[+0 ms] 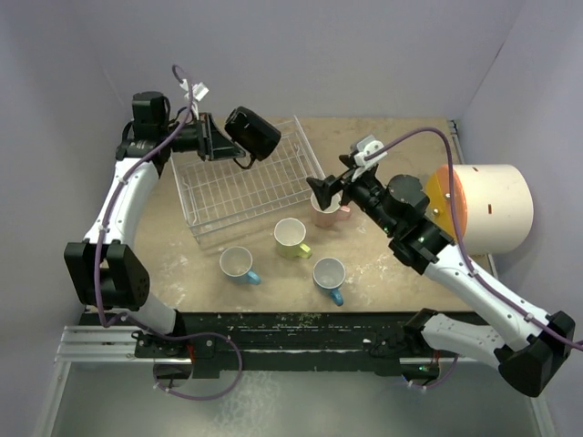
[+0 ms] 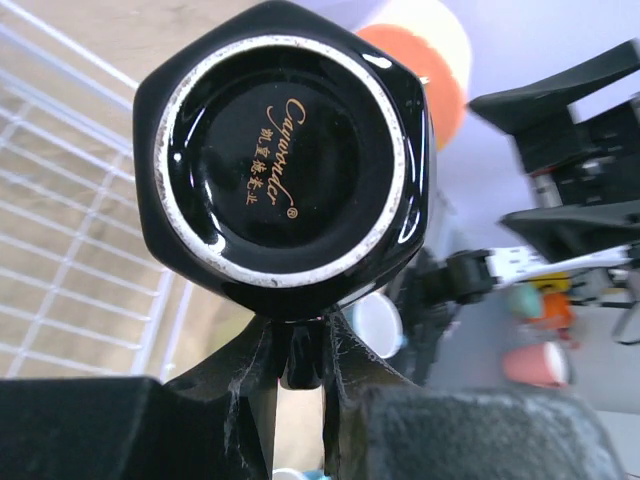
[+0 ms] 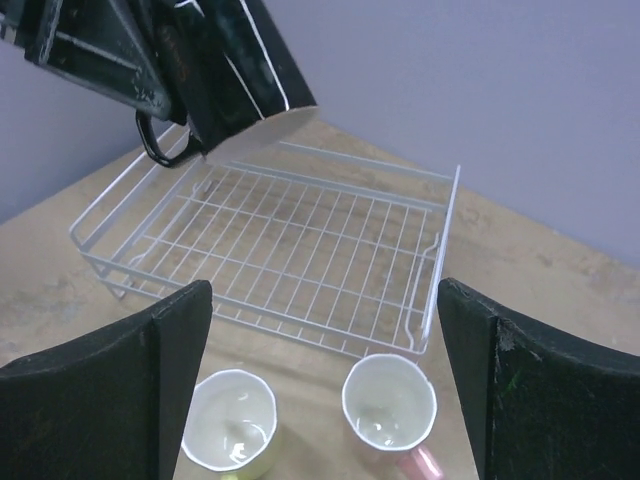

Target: Unload the cups from the dish rack

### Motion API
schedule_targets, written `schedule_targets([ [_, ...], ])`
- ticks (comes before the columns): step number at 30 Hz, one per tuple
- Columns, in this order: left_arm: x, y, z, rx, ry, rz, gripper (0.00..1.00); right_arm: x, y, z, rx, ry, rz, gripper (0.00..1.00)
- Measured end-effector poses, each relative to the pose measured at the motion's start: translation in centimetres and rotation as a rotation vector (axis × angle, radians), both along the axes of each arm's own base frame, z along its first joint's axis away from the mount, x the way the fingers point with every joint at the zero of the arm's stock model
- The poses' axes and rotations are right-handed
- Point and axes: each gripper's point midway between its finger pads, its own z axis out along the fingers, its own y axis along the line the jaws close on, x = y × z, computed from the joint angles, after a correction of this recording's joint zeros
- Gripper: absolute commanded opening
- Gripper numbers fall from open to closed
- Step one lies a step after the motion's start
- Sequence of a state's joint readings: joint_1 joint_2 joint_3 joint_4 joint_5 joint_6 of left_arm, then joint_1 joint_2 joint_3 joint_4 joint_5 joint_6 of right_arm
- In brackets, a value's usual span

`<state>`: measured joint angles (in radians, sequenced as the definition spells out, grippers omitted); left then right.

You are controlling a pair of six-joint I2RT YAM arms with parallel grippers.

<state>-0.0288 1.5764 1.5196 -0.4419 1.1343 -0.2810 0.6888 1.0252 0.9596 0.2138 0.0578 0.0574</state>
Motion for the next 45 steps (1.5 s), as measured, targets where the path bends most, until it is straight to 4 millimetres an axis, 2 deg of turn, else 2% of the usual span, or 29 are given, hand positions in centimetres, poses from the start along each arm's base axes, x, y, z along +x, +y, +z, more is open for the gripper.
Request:
schedule_targets([
  [6,-1.8,-1.1,3.1,-0.178,0.121,-0.093,0.00,-0.8,1.1,0.3,-0.066,-0.132,0.099,0.92],
  [12,-4.2,-1.7,5.8,-0.273,0.171,-0.166,0.00,-1.9,2.2,2.0,-0.042,-0.232,0.190,0.88],
  [16,-6.7,-2.8,7.5,-0.291,0.170,-0.232,0.00,-2.3,3.2,2.7,-0.010,-0.252,0.243,0.86],
  [20,-9.1,-4.1,9.1,-0.300,0.148,-0.295,0.00,-2.2,3.8,4.4,0.016,-0.284,0.263,0.83],
  [24,-11.0,-5.3,9.4,-0.310,0.170,-0.346,0.00,-1.1,2.9,6.1,0.051,-0.330,0.228,0.82],
  [29,-11.8,-6.2,9.0,-0.314,0.216,-0.374,0.00,0.9,2.1,8.2,0.065,-0.361,0.198,0.79],
  [34,-11.8,-6.2,9.2,-0.320,0.214,-0.366,0.00,0.6,2.9,9.2,0.053,-0.389,0.243,0.69],
  [42,-11.7,-6.7,9.1,-0.327,0.260,-0.352,0.00,0.6,4.0,9.2,0.019,-0.440,0.288,0.57],
  [45,-11.9,-6.7,9.1,-0.328,0.287,-0.346,0.00,0.3,4.3,9.4,0.006,-0.469,0.294,0.47],
])
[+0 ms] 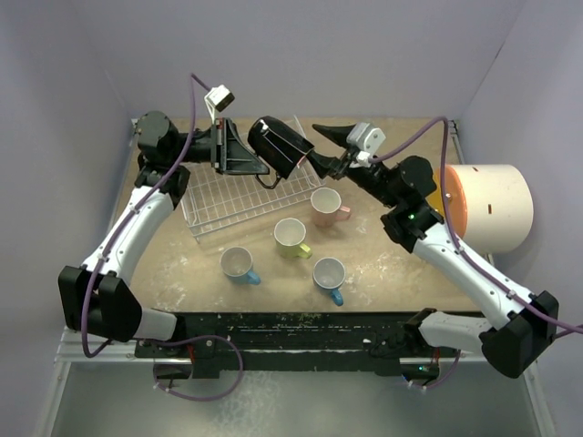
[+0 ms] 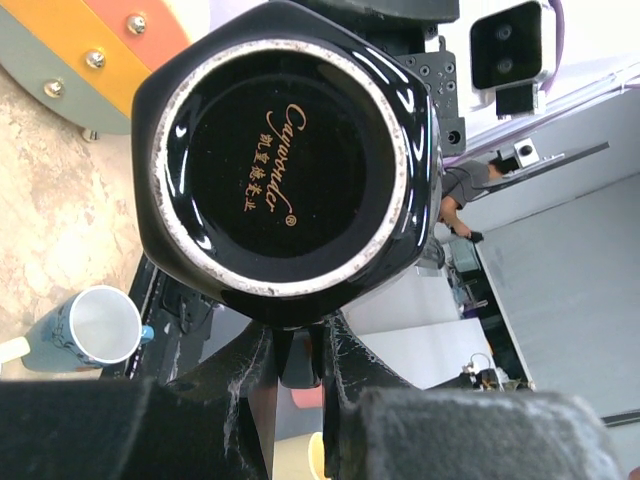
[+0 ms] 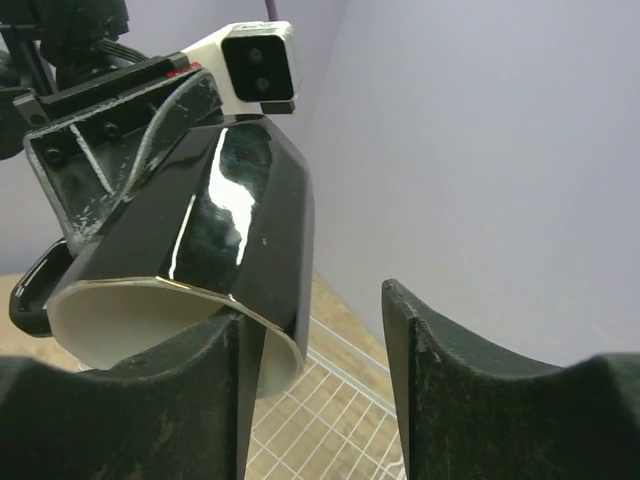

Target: Unload the cups from the dish rack

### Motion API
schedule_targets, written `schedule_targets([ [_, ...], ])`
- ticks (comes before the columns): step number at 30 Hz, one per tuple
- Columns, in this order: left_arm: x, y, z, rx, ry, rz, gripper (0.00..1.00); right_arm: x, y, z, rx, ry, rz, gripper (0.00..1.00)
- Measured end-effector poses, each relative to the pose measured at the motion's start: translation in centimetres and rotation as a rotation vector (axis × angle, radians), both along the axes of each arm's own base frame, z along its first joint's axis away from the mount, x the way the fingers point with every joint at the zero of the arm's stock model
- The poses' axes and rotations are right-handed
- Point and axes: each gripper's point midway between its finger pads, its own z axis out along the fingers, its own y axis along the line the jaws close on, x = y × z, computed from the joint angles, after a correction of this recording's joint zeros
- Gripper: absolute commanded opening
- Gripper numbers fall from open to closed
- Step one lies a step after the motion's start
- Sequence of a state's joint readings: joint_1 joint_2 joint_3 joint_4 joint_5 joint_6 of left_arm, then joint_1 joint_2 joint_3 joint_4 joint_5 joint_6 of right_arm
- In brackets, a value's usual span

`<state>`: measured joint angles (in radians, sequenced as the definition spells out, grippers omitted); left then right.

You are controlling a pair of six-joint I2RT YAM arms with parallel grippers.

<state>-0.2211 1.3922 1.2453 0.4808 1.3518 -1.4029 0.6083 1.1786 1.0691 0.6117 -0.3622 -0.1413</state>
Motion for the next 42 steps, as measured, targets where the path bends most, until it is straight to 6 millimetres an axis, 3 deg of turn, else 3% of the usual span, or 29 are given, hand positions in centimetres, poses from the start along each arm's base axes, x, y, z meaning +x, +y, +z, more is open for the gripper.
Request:
schedule_targets([
  [5,-0.2,0.0,0.3,0.001,0.013,0.007,0.00,-0.6,0.8,-0.2,-0.024,-0.022,0.023,0.22],
  [8,-0.1,-0.1,0.2,0.004,0.030,0.008,0.00,-0.5,1.1,-0.8,-0.052,-0.010,0.024,0.03],
  [9,-0.2,-0.1,0.2,0.005,0.050,0.008,0.00,-0.2,0.9,-0.8,-0.065,-0.009,0.006,0.00],
  [10,-0.2,-0.2,0.1,0.007,0.074,0.008,0.07,0.1,0.8,-0.8,-0.079,-0.008,-0.011,0.00],
  [12,-0.1,-0.3,0.0,0.012,0.117,0.014,0.50,0.4,0.5,-1.3,-0.107,0.006,-0.037,0.00],
  [13,-0.1,-0.3,-0.2,0.016,0.126,0.012,0.81,0.4,0.4,-1.7,-0.117,0.023,-0.042,0.00],
  [14,-0.1,-0.3,-0.4,0.019,0.105,0.008,0.99,0.6,0.2,-2.8,-0.131,0.080,-0.055,0.00],
  [15,-0.2,-0.3,-0.5,0.023,0.078,0.003,0.99,0.4,0.1,-2.7,-0.130,0.084,-0.056,0.00],
  [19,0.9,1.0,-0.6,0.070,-0.071,0.053,0.99,0.7,-1.8,-5.8,-0.179,0.273,-0.152,0.00],
  [24,6.7,5.3,-0.1,0.266,-0.388,0.349,0.99,1.0,-6.3,-7.4,-0.246,0.567,-0.390,0.00],
  [28,9.3,8.8,-3.1,0.560,-0.580,0.515,0.99,0.0,-10.6,-7.6,-0.220,0.751,-0.597,0.00],
  [31,10.2,11.8,-5.3,0.756,-0.659,0.589,0.99,-2.2,-13.8,-9.7,-0.226,0.892,-0.721,0.00],
  [36,10.2,15.2,-6.7,0.929,-0.711,0.682,0.99,-5.3,-16.8,-13.9,-0.309,1.094,-0.858,0.00],
  [42,9.9,17.1,-8.4,1.001,-0.735,0.783,0.99,-5.6,-18.7,-19.7,-0.376,1.246,-0.953,0.00],
])
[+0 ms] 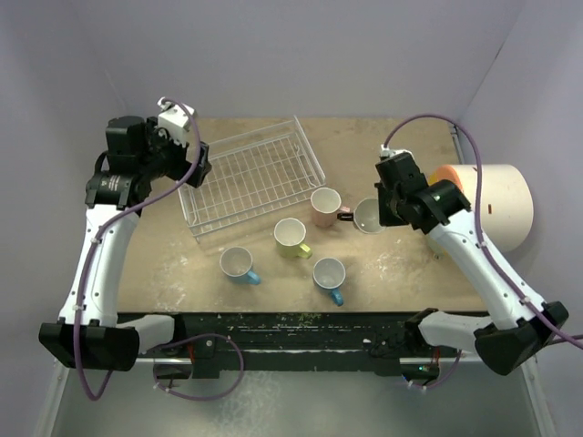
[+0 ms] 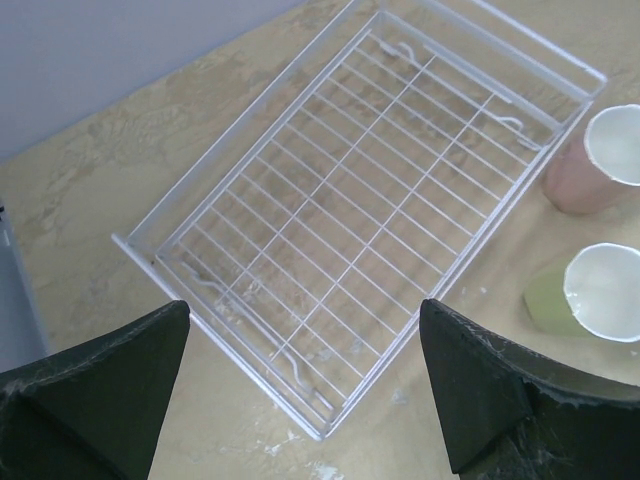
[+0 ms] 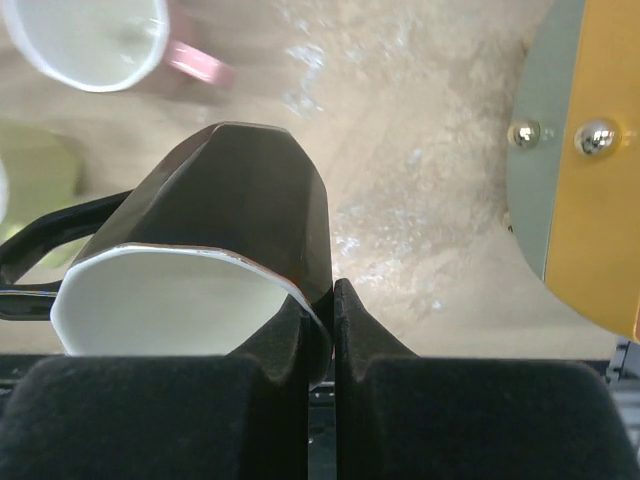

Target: Unload the cups from the dish rack

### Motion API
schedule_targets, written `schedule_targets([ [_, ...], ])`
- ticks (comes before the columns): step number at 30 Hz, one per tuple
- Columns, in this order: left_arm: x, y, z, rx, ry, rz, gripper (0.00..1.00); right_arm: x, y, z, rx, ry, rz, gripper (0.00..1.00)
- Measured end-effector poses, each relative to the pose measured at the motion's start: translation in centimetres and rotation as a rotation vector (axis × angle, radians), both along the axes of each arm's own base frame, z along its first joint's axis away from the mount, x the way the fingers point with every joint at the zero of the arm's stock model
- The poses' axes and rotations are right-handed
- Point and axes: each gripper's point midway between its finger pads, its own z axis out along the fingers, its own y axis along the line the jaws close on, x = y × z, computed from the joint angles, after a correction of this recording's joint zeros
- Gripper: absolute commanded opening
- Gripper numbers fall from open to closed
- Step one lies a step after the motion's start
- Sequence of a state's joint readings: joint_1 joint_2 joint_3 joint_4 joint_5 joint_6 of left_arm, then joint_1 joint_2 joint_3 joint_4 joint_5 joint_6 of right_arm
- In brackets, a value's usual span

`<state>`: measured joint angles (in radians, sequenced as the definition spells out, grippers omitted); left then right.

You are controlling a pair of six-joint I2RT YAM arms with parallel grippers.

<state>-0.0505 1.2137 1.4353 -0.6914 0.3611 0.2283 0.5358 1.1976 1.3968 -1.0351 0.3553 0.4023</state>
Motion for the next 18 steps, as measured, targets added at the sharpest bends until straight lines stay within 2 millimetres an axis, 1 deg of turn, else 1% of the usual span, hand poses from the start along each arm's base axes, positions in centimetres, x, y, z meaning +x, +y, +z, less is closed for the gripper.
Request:
schedule_targets([
  [2,0.4,0.5,-1.3,0.013,0.009,0.030,0.99,0.3,-0.9,-2.2,-0.017,0.047,-0.037,0.00],
  [4,1.0,1.1,-3.3,0.022,0.033,0.060,0.99,0.7,-1.7,-4.3,-0.036,0.086,-0.069,0.00],
  [5,1.2,1.2,-4.1,0.025,0.045,0.070,0.99,1.0,-1.9,-5.0,-0.041,0.098,-0.078,0.00],
  [6,1.4,1.4,-5.5,0.025,0.067,0.081,0.99,1.3,-1.9,-5.9,-0.044,0.111,-0.086,0.00],
  [8,1.3,1.6,-7.6,0.022,0.103,0.095,0.99,2.0,-1.6,-7.5,-0.041,0.135,-0.088,0.00],
  [10,1.2,1.7,-9.8,0.019,0.130,0.110,0.99,2.6,-1.4,-8.7,-0.038,0.146,-0.091,0.00],
  [12,1.1,1.8,-11.5,0.013,0.146,0.124,0.99,3.1,-1.3,-9.7,-0.035,0.149,-0.096,0.00],
  [15,0.6,2.2,-14.5,0.001,0.177,0.163,0.99,3.2,-1.4,-11.2,-0.017,0.152,-0.109,0.00],
  [18,0.5,2.4,-16.2,-0.001,0.182,0.183,0.99,3.0,-1.8,-12.8,-0.014,0.176,-0.123,0.00],
])
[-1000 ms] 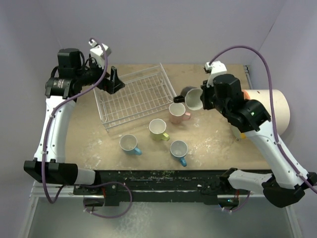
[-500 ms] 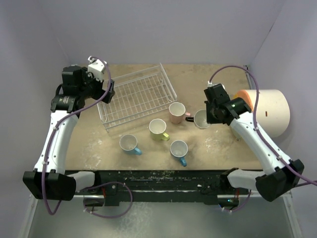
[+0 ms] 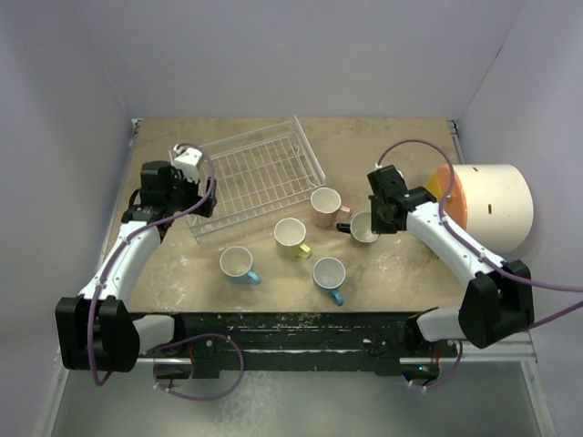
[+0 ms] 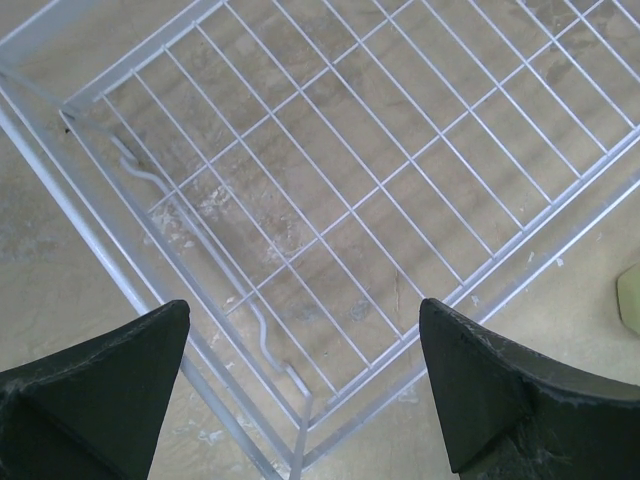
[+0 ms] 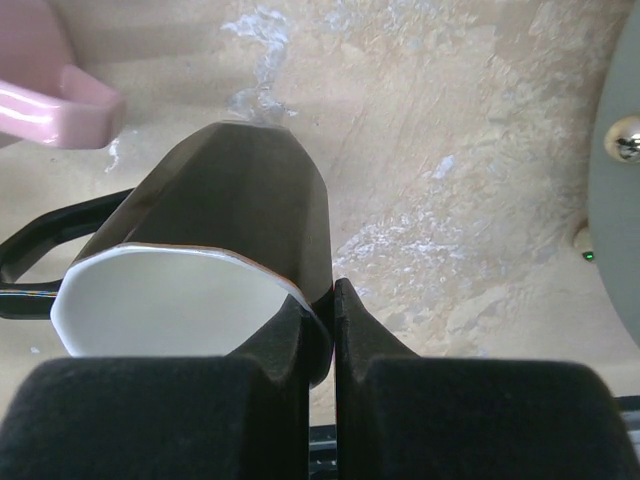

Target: Unload the cups from the dish rack

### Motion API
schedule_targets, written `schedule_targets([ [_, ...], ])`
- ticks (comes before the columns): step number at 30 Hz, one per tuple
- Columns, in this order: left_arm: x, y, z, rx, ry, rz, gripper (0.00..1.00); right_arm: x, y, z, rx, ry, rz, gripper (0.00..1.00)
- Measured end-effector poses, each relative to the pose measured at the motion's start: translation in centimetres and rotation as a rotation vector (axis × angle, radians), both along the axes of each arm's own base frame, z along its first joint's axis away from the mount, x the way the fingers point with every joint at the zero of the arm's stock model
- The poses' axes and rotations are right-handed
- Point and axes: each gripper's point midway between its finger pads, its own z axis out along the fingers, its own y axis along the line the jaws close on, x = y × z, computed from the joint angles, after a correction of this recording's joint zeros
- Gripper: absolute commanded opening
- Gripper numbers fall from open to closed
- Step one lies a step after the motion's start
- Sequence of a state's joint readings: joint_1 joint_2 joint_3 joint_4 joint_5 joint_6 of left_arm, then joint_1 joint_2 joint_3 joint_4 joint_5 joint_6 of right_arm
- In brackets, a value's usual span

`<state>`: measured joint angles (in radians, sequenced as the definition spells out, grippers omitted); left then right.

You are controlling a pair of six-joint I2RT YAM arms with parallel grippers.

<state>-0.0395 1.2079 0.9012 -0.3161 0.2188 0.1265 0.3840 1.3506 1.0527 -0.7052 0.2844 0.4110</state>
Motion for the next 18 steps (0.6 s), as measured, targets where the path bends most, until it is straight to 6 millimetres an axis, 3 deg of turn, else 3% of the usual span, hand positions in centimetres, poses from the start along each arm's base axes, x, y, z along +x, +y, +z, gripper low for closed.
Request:
schedule_targets([
  [4,-0.2,-0.1,-1.2,-0.019,-0.058,0.008,0.99,0.3,-0.4,-2.1,0.007,0.048,-0.021,0.00],
  [8,-0.3,-0.1,-1.1,-0.023,-0.132,0.009,0.99,1.1,-0.5,-2.4,0.045,0.044,-0.041,0.00],
  [9,-0.2,-0.1,-1.2,-0.023,-0.152,0.009,0.99,1.1,-0.6,-2.5,0.052,0.048,-0.046,0.03],
  [12,-0.1,-0.1,-1.3,-0.019,-0.231,0.004,0.99,1.5,-0.7,-2.6,0.071,0.057,-0.056,0.37],
  [18,-0.7,-0.1,-1.4,-0.025,-0.363,0.002,0.99,2.1,-0.3,-2.4,0.092,0.051,-0.072,0.53],
])
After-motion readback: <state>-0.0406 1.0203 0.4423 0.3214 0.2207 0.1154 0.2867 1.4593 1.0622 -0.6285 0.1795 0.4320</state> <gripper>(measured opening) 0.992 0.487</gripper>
